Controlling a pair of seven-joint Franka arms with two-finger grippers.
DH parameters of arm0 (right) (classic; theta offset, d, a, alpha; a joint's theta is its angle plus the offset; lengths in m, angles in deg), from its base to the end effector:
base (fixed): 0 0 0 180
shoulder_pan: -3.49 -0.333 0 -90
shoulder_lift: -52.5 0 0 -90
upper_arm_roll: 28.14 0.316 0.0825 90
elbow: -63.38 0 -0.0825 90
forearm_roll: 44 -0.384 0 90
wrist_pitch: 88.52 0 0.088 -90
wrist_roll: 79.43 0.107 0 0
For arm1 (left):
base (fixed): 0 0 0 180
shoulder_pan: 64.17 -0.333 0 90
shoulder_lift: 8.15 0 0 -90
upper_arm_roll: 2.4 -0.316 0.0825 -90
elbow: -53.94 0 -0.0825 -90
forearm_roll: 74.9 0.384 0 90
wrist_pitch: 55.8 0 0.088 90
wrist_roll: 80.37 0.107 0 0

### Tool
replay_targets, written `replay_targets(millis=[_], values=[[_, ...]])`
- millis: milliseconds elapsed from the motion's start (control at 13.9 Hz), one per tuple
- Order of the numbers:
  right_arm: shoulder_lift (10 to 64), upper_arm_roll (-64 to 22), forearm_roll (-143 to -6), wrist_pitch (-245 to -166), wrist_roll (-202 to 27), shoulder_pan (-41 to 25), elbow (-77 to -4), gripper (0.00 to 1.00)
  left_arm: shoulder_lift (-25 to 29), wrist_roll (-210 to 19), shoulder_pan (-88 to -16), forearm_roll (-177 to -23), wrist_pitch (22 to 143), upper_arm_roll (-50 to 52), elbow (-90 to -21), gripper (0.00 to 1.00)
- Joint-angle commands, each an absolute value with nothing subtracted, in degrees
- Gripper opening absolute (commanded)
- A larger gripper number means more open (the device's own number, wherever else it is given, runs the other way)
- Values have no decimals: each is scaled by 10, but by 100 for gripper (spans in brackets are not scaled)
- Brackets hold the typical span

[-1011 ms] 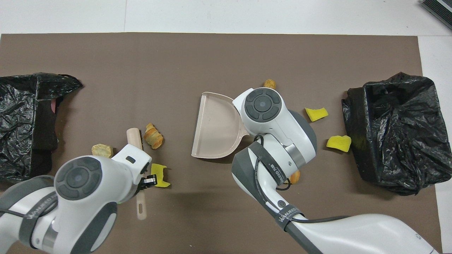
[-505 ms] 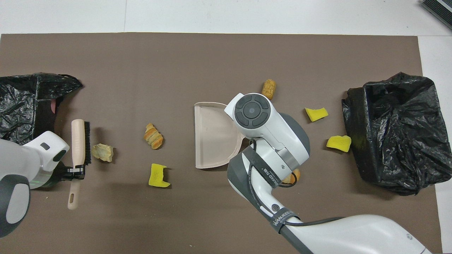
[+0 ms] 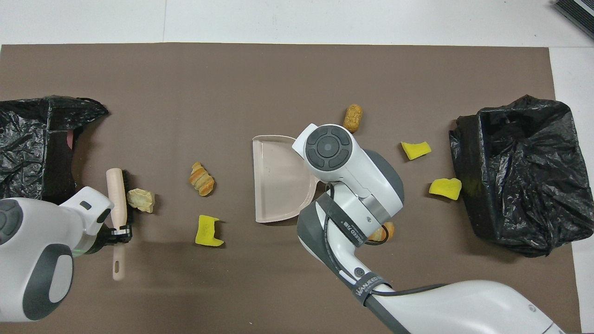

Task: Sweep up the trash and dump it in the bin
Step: 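Sweep bread and sponge pieces into the dustpan with the left gripper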

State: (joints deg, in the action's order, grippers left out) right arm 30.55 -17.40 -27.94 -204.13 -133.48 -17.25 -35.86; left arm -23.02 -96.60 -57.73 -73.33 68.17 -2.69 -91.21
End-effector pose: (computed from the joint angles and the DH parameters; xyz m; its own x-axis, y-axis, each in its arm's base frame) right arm 0.5628 0.3136 0.3566 -0.0417 0.9800 -0.1946 0.9987 0.0467 0.0212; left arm 0.4183 -0.0440 0.3582 0.9820 0.1601 -0.1002 0.1558 -0.9865 -0.0496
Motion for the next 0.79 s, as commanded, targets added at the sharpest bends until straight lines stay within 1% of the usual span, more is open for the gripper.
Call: replay_targets(millis=[0,144,289,361,433,505,722], values=[[300,-170,-266,-2047,-1353,-169,-357,0,-236,-1060,-504,-738,713,-30,-929,0],[300,-170,-265,-2048,-1352,-169,-357,0,-237,-1147,-430,-749,714,-30,-929,0],[300,-170,-265,-2047,-1352,-169,-357,0,-227,-1222,-375,-760,731,-30,-929,0],[300,-170,-265,-2046,-1352,-169,-357,0,-210,-1255,-345,-778,757,-30,-928,0],[300,-170,-265,-2045,-1352,-169,-357,0,-188,-1272,-330,-791,783,-30,-918,0],[300,-170,-265,-2045,-1352,-169,-357,0,-163,-1283,-319,-818,805,-28,-898,0],[300,-170,-265,-2044,-1352,-169,-357,0,-97,-1290,-293,-897,820,-27,-816,0]])
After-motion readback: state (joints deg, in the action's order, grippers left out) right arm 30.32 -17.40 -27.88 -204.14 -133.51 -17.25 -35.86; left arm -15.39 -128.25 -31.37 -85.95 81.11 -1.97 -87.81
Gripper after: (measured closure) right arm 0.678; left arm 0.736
